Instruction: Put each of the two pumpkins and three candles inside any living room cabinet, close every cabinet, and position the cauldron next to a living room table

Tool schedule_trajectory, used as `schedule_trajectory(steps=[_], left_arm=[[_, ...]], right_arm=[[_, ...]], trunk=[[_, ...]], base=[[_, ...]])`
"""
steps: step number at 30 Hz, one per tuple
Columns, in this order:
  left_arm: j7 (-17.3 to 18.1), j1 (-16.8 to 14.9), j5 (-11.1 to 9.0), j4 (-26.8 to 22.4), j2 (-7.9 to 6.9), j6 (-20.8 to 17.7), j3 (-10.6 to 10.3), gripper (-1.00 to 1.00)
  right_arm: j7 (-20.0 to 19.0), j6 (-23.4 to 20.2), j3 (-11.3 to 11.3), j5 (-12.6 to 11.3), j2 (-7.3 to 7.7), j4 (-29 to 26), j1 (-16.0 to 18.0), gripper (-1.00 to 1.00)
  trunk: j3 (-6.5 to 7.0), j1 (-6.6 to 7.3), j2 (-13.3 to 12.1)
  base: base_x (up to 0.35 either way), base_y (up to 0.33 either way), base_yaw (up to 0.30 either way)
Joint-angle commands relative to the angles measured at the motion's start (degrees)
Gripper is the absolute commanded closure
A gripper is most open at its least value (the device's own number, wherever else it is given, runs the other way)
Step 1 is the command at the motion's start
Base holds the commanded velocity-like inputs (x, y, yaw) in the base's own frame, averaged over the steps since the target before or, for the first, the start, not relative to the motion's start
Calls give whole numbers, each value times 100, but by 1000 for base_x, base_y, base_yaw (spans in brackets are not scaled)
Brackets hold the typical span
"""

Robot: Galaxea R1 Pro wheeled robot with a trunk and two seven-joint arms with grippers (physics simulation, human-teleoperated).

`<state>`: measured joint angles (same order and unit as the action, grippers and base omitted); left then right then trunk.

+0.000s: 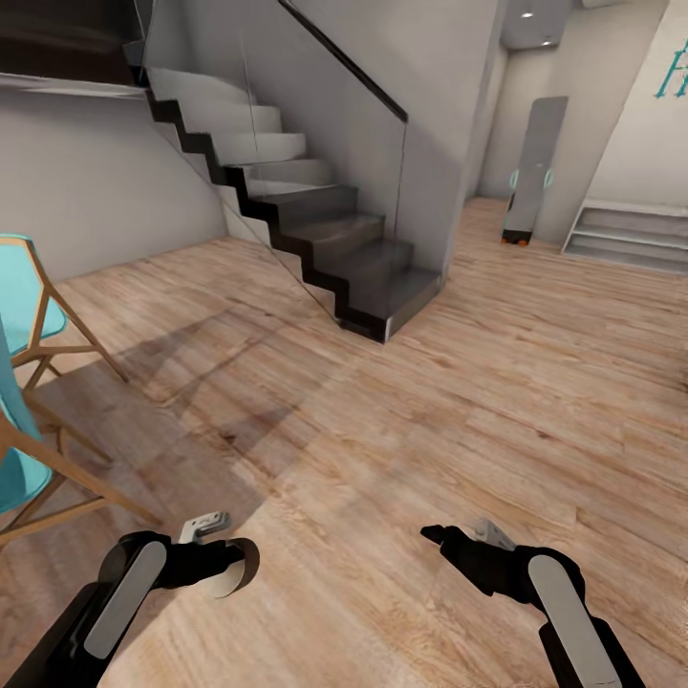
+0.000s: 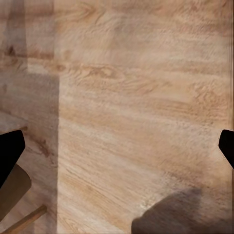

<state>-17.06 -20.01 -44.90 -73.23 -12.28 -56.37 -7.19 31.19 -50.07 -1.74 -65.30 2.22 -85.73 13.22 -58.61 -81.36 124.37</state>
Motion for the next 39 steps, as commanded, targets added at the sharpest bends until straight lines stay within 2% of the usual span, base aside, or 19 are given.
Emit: schedule_trajectory(steps=[1, 22, 26, 28, 36, 39], left_arm=[[-59, -3, -71, -7, -5, -6, -11, 100], [-59, -2, -71, -7, 15, -6, -9, 100], [-61, -2, -99, -7, 23, -6, -10, 100], [-61, -2, -108, -7, 24, -6, -11, 100], [-61, -2, -115, -7, 24, -6, -11, 100], [-60, -2, -122, -7, 19, -6, -11, 100]], right_arm=[[57, -12, -1, -60, -1, -5, 5, -100], [54, -12, -10, -65, 10, 4, 5, -100], [33, -4, -366, -298, 14, 40, 5, -100], [29, -2, -440, -413, 13, 50, 5, -100], [21, 4, -481, -481, 6, 54, 5, -100], [-66, 2, -482, -480, 10, 52, 5, -100]], trunk=[[-9, 1, 2], [-100, 1, 2], [-45, 89, -158], [-17, 132, -238], [92, 308, -559], [79, 308, -559]], base=[[16, -1, -221], [27, 0, -225], [8, 0, -225], [1, 0, -225], [0, 0, -225], [0, 0, -226]])
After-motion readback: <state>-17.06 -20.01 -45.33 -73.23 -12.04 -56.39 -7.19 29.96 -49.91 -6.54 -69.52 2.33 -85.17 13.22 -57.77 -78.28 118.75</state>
